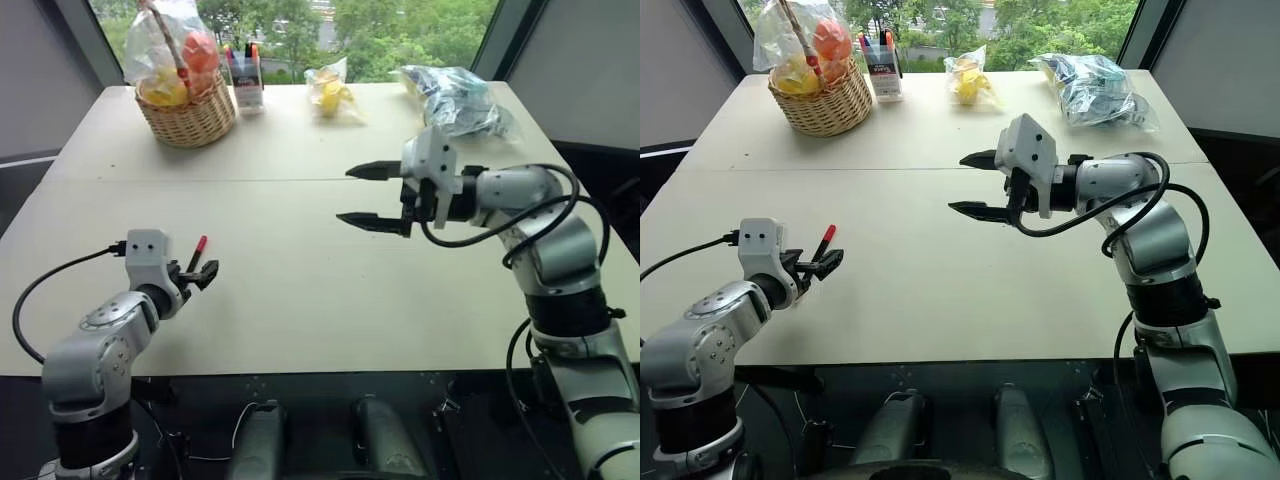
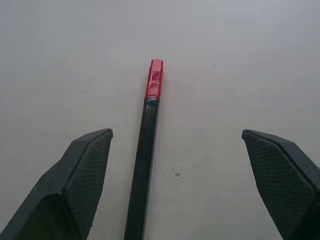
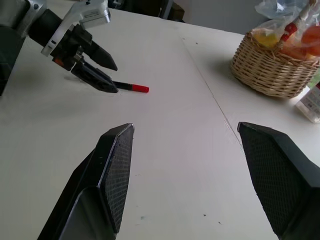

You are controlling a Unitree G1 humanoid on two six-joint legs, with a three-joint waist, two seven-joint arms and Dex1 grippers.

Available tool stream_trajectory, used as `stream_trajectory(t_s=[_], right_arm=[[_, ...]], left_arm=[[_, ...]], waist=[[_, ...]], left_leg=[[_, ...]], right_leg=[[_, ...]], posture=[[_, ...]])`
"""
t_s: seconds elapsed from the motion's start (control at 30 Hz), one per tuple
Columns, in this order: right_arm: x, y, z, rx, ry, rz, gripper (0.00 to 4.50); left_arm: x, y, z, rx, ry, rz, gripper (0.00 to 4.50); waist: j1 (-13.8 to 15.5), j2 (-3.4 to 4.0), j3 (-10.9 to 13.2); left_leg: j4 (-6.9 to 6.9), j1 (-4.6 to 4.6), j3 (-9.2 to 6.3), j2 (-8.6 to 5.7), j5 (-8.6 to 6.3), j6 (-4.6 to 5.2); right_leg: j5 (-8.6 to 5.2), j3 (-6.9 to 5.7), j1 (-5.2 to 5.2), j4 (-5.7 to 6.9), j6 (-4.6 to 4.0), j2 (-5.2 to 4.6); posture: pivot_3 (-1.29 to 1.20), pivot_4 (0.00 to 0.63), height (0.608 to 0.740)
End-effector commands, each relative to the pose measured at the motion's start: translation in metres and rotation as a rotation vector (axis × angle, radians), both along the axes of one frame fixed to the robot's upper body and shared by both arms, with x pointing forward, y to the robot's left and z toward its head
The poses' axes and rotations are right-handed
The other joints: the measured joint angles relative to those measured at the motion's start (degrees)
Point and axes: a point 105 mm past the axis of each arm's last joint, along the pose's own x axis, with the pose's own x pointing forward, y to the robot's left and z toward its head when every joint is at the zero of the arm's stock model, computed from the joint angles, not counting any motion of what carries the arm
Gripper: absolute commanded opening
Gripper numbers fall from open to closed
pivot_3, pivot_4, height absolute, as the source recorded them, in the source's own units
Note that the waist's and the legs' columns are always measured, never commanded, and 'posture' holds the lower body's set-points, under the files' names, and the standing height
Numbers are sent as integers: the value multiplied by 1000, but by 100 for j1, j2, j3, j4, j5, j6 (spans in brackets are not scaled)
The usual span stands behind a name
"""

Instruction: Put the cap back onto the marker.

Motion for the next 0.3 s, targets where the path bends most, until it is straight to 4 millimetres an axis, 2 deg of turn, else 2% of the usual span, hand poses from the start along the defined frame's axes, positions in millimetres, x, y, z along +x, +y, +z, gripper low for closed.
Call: stream_trajectory(t_s=[0.03,0.13,0.3], right_arm=[[-13,-8,18,-24,-28,71,3415],[-17,-18,23,-49,-15,95,3415],[-20,-29,43,-38,-40,109,3415]], left_arm=[[-12,-1,15,24,-58,35,4480],[-19,-5,17,22,-62,45,4480],[-21,-4,10,34,-56,89,4480]], waist=[[0,0,0],[0,-1,1],[1,-2,1]], left_leg=[[0,-1,0,0,0,0],[0,-2,3,0,0,0],[0,-1,16,0,0,0]], right_leg=[[0,0,0,-2,0,0],[0,0,1,-7,0,-1],[-1,-1,2,-10,-1,4]], posture=[[0,150,740],[0,150,740],[0,150,740]])
